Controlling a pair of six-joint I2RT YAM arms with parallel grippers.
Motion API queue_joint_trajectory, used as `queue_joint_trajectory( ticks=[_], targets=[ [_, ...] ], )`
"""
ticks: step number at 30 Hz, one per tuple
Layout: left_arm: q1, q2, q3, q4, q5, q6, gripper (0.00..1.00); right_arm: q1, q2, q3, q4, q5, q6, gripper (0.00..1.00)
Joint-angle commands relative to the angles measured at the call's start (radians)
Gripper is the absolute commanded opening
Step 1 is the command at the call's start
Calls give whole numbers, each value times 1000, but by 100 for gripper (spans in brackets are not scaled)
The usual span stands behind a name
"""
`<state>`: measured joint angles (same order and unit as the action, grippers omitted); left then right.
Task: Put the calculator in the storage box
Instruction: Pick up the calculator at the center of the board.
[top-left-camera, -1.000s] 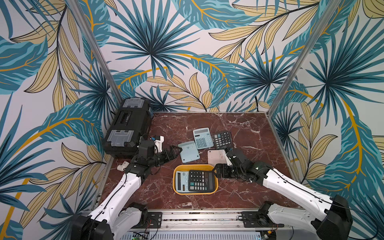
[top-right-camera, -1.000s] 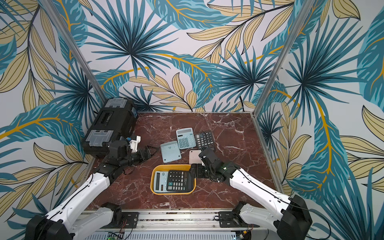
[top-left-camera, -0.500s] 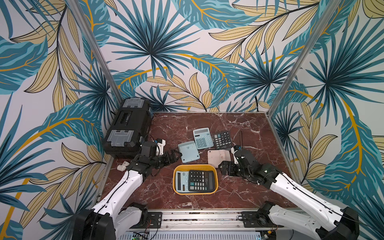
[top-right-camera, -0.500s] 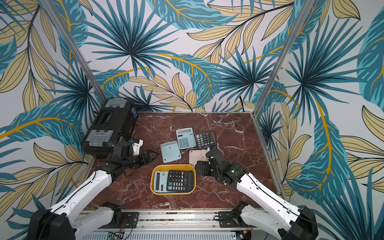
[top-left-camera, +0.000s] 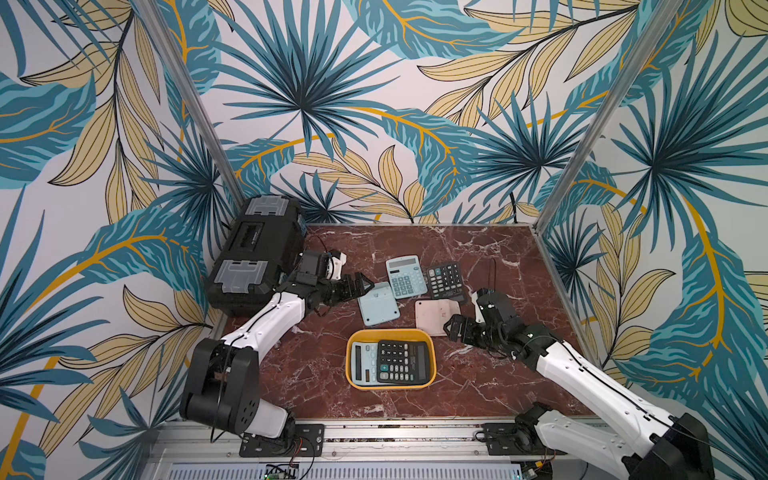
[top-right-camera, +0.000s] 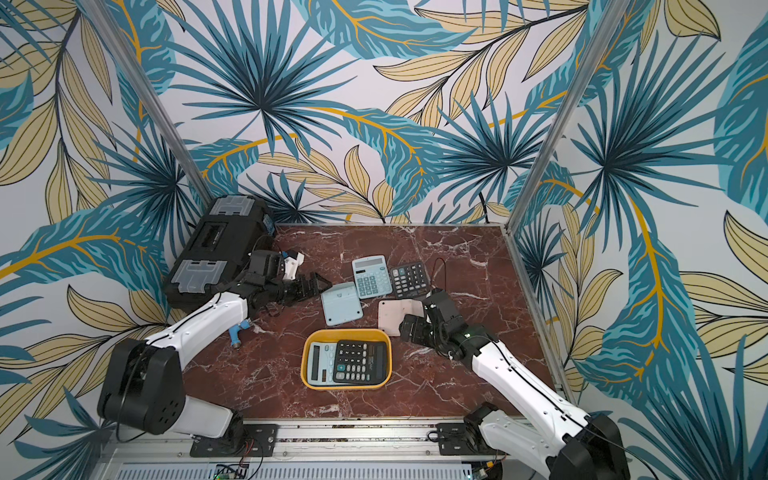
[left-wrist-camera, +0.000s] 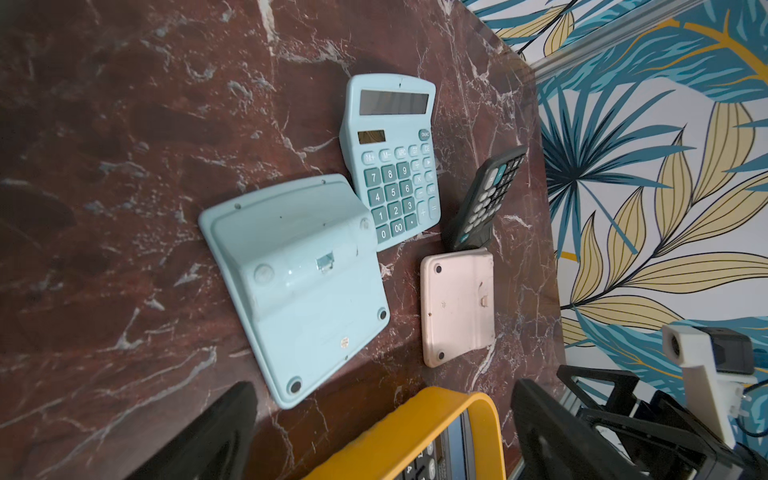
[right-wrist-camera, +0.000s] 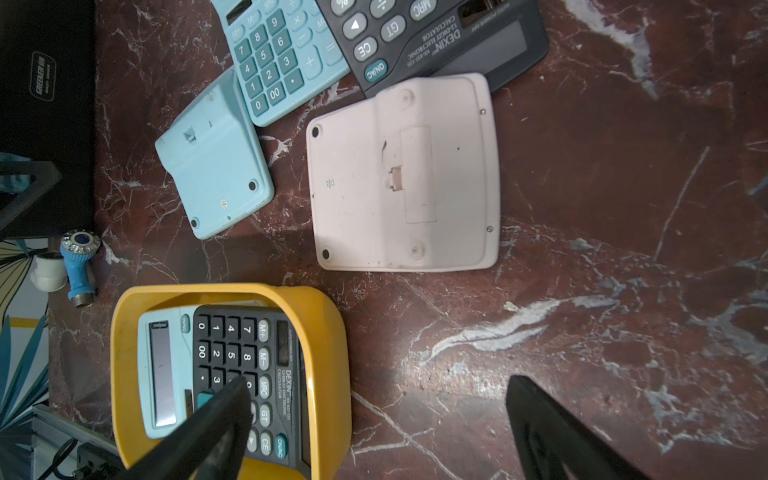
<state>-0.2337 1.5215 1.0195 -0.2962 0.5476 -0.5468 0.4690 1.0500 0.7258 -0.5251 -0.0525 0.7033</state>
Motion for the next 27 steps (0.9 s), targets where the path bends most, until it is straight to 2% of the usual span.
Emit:
queue_joint_trajectory(
  ticks=[1, 8, 13, 16, 19, 21, 24, 27],
  targets=[
    [-8, 85, 120, -34, 28, 61, 100, -53, 23, -27, 52, -61, 1, 99],
    [-37, 297, 350, -71, 131, 129, 100, -182, 112, -34, 123, -172, -30, 100],
    [-44, 431, 527, -152, 79, 178, 99, -218, 170, -52, 190, -278, -42, 99],
    [-45, 533, 650, -206, 86, 240, 95, -221, 189, -65, 213, -314, -49, 97],
    [-35, 629, 780, -309, 28, 323, 91, -224, 184, -76, 214, -344, -62, 95],
    [-26, 675, 837, -327, 29, 352, 87, -225, 169, -90, 210, -344, -72, 95],
    [-24, 743, 933, -372, 12, 391, 74, -230, 147, -101, 196, -339, -85, 95],
    [-23, 804, 1036, -436, 4, 420, 70, -233, 134, -106, 185, -340, -90, 95]
  ],
)
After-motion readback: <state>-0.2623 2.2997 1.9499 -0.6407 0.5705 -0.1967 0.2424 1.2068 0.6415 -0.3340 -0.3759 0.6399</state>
